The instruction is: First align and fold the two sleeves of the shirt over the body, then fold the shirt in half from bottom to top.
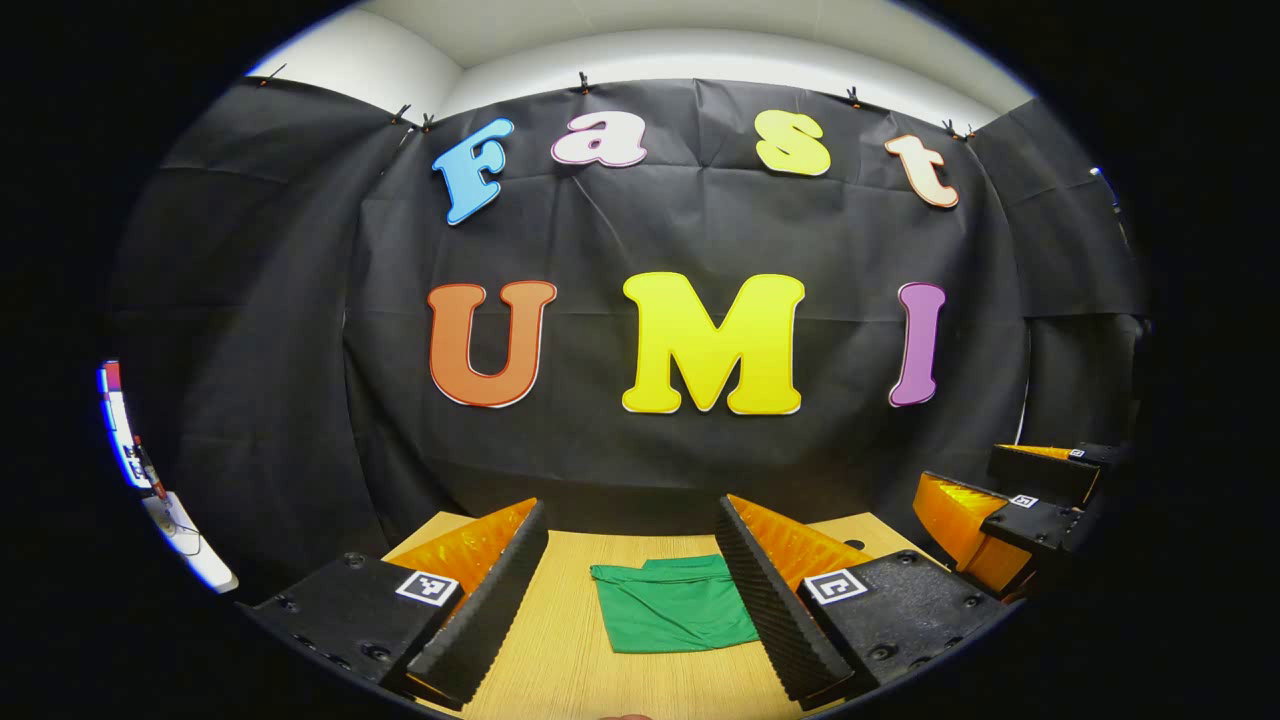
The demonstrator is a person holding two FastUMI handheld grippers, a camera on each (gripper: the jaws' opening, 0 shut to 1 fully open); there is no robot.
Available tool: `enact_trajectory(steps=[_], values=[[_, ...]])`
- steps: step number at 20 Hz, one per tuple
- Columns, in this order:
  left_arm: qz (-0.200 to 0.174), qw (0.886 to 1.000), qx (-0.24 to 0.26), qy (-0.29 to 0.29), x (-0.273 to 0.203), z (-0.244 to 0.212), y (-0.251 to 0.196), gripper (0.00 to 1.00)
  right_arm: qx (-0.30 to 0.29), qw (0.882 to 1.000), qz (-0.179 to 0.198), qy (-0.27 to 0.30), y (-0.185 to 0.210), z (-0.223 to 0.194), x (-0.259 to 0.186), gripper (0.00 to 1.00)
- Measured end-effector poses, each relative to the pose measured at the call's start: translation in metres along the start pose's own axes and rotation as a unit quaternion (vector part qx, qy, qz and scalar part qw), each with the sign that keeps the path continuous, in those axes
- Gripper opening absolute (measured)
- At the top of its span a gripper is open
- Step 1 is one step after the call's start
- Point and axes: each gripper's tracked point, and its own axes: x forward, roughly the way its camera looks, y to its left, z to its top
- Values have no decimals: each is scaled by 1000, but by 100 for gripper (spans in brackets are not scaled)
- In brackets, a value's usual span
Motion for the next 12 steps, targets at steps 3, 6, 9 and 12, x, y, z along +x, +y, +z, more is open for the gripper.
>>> enact_trajectory(steps=[3,6,9,12], values=[[1,1000,1,2,2,-3,0,100,0,1000,0,1,3,-1,3,97],[0,1000,8,2,7,-2,1,100,0,1000,0,4,5,-2,8,97],[-4,1000,14,-2,12,0,0,100,-1,1000,0,0,6,1,12,97],[-3,1000,17,-1,17,-1,0,100,-1,1000,-1,1,7,0,17,96]])
